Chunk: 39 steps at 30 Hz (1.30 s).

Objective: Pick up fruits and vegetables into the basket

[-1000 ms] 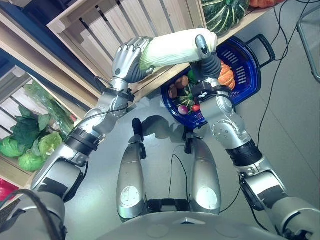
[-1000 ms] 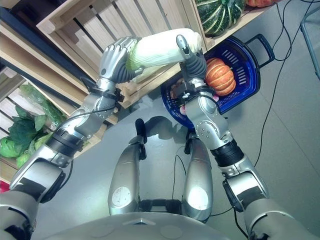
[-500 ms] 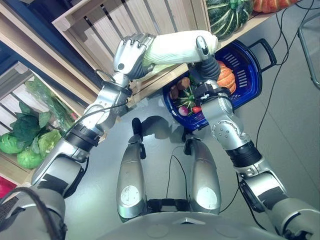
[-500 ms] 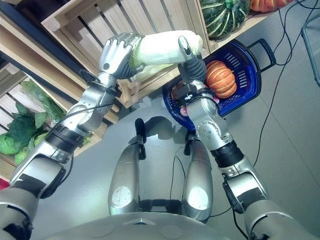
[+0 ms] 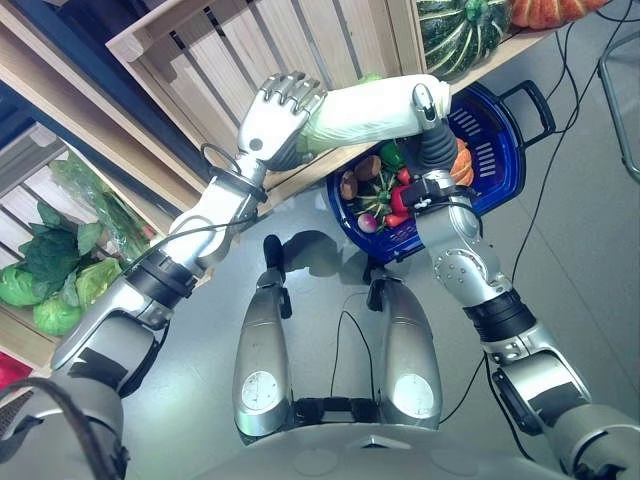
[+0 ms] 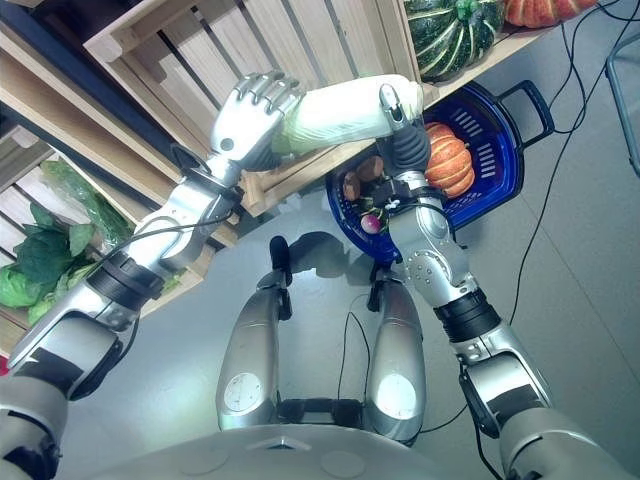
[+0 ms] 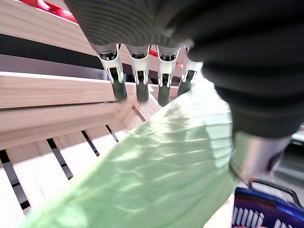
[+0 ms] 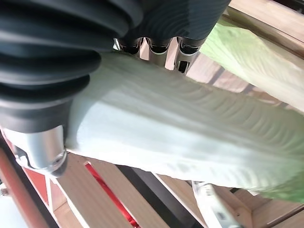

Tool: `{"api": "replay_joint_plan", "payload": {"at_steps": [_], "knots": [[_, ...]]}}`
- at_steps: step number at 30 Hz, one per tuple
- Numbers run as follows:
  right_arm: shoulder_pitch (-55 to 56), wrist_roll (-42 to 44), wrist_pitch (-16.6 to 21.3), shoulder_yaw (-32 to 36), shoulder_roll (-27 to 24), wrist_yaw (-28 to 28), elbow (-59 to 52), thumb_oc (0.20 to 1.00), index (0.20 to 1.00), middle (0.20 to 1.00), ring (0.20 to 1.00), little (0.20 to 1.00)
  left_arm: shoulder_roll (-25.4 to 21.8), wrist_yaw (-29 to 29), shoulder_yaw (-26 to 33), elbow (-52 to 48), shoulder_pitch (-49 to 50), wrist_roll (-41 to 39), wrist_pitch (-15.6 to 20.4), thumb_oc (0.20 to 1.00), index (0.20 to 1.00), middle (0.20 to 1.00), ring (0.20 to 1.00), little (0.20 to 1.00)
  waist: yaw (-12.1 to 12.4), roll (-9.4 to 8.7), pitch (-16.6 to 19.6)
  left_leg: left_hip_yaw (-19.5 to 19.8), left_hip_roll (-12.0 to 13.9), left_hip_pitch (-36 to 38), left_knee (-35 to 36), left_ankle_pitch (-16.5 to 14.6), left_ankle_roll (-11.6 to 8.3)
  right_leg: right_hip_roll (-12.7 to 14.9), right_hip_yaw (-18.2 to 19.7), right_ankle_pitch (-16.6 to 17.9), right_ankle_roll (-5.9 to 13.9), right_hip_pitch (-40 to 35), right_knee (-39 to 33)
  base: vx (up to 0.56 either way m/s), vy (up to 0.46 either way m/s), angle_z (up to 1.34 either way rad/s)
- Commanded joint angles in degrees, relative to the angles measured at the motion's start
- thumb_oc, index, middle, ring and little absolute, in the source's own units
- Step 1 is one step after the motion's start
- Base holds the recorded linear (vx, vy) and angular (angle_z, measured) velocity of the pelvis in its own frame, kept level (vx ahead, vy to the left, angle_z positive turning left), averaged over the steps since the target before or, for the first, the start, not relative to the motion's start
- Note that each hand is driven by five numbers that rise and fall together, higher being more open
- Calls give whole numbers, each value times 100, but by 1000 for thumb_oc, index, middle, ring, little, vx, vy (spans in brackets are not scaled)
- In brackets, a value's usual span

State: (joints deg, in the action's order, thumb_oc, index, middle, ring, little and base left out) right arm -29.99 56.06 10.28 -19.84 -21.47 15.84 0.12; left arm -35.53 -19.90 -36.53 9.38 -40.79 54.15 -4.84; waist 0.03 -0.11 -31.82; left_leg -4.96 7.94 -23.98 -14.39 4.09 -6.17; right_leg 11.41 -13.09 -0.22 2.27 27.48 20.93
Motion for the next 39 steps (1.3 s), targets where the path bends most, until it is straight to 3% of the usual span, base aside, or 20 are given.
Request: {"api": "replay_joint_plan", "payload": {"at_steps": [1, 5, 11, 17, 19, 27, 31, 39], "knots": [[-700, 39, 471, 180, 267, -581, -694, 200, 200, 200, 200, 200, 193, -113, -613, -782, 185, 374, 255, 1000, 1000, 1000, 1000, 1000, 26, -216, 202, -442, -223, 236, -132, -472, 201, 197, 29, 101, 566, -458, -351, 0, 0, 0], [-649, 33, 466, 379, 207, -585, -665, 200, 200, 200, 200, 200, 161, -54, -557, -662, 362, -181, 96, 1000, 1000, 1000, 1000, 1000, -3, -157, 202, -466, -221, 257, -131, -480, 202, 208, 28, 92, 566, -463, -350, -2, 8, 0], [-492, -131, 508, 805, 53, -551, -678, 200, 200, 200, 200, 200, 78, -65, -297, -531, 805, -1671, -101, 1000, 1000, 1000, 1000, 1000, -45, -51, 202, -538, -209, 270, -169, -497, 199, 230, 5, 72, 562, -475, -334, -2, 12, -2], [-229, -424, 555, 1327, -117, -564, -741, 200, 200, 200, 200, 200, -65, -297, 180, -261, 1356, -3347, 65, 1000, 1000, 1000, 1000, 1000, -105, 28, 202, -565, -202, 261, -231, -513, 197, 229, 37, 56, 545, -475, -315, 0, 0, 0], [-117, -552, 582, 1535, -194, -548, -739, 200, 200, 200, 200, 200, -62, -430, 429, -107, 1640, -3910, 274, 1000, 1000, 1000, 1000, 1000, -103, 65, 202, -560, -207, 274, -253, -567, 203, 221, 48, -9, 537, -479, -273, 0, 0, 0], [232, -818, 677, 2190, -583, -406, -773, 200, 200, 200, 200, 200, -185, -737, 1201, -7, 2507, -4514, 850, 1000, 1000, 1000, 1000, 1000, -75, 128, 202, -566, -240, 217, -193, -509, 219, 216, 14, 12, 472, -445, -314, -1, -11, 6], [617, -989, 910, 2585, -749, -207, -800, 200, 200, 200, 200, 200, -160, -928, 1680, -51, 3100, -4715, 1389, 1000, 1000, 1000, 1000, 1000, -59, 143, 202, -577, -226, 171, -218, -556, 205, 207, 7, -61, 444, -410, -260, 3, -31, 6], [1129, -1172, 1061, 3051, -957, 377, -631, 200, 200, 200, 200, 200, -103, -674, 2112, -316, 3717, -5142, 2394, 1000, 1000, 1000, 1000, 1000, -57, 193, 202, -586, -218, -145, -223, -477, 228, 167, 11, -19, 399, -87, -185, -29, -34, 3]]}}
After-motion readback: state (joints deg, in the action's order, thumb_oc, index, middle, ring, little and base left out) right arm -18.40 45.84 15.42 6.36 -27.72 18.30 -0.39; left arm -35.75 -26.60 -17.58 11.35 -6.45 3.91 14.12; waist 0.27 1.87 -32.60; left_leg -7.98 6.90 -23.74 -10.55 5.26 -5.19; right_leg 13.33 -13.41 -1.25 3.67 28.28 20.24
